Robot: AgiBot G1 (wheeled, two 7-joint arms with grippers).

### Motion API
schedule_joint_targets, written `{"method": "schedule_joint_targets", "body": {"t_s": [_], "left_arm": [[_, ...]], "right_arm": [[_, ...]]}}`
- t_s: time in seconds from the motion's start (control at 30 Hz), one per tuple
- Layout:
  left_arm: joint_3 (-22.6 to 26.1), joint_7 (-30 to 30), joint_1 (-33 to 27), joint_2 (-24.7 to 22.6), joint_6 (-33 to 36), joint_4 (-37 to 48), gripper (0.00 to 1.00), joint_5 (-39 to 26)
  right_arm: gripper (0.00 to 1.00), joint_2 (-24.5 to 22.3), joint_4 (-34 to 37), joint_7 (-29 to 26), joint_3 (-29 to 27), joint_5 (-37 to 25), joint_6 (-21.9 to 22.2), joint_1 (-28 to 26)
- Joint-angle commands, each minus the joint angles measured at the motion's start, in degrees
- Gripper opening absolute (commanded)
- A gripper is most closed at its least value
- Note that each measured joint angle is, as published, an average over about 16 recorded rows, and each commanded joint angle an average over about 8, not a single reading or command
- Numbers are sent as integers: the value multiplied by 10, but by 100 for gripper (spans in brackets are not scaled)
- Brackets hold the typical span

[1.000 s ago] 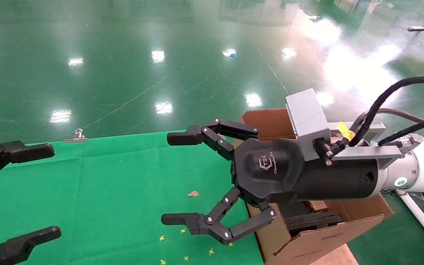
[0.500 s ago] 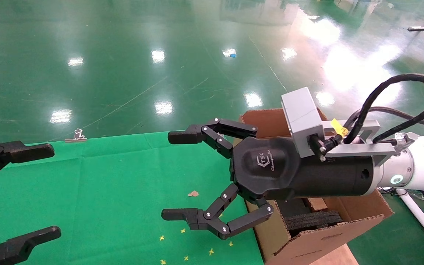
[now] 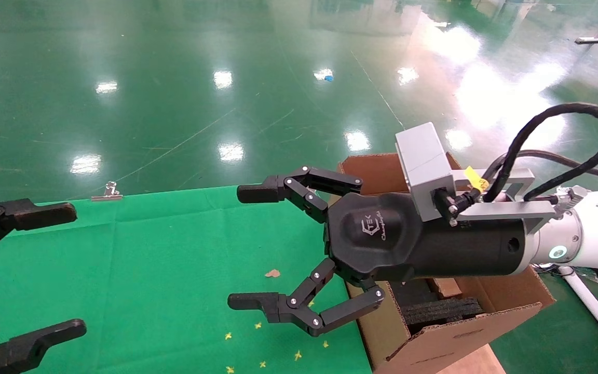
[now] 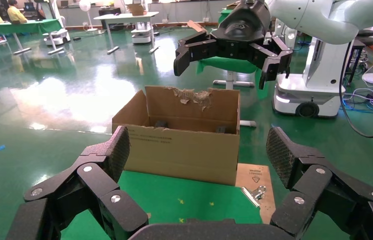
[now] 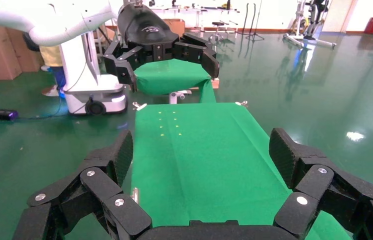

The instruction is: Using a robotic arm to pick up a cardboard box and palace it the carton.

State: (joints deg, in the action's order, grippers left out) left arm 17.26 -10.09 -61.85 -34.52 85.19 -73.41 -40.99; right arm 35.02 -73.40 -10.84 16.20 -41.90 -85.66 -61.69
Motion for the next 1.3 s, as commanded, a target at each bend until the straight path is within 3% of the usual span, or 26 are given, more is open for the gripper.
{"method": "schedule_joint_targets", "body": {"t_s": [0.03, 1.3], "left_arm": [[0, 0, 0, 0, 0, 0, 100, 0], [0, 0, 0, 0, 0, 0, 100, 0]], "right_arm": [[100, 0, 0, 0, 0, 0, 0, 0], [100, 0, 2, 0, 1, -1, 1, -1]]}}
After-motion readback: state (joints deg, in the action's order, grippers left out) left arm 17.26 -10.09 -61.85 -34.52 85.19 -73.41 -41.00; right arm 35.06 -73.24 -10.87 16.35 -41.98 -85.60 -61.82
